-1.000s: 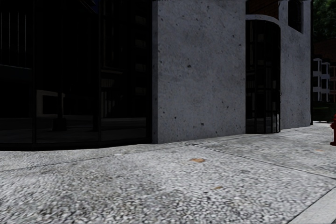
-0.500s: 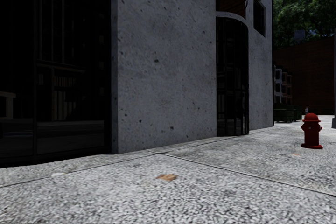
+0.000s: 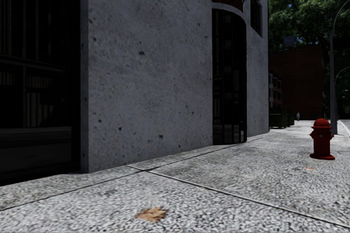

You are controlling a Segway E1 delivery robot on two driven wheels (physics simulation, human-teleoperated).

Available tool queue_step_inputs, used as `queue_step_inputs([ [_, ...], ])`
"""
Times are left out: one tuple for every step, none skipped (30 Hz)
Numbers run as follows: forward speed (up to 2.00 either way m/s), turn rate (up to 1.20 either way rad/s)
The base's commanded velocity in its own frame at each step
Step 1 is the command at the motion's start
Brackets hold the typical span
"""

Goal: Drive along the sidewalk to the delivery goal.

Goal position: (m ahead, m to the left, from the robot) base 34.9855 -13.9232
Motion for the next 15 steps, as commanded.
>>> queue_step_inputs([
  [1.35, -0.38],
  [1.35, -0.38],
  [1.35, -0.38],
  [1.35, -0.38],
  [1.35, -0.38],
  [1.35, -0.38],
  [1.35, -0.38],
  [1.35, -0.38],
  [1.36, -0.38],
  [1.36, -0.38],
  [1.36, -0.37],
  [1.36, -0.37],
  [1.36, -0.37],
  [1.36, -0.37],
  [1.36, -0.37],
])
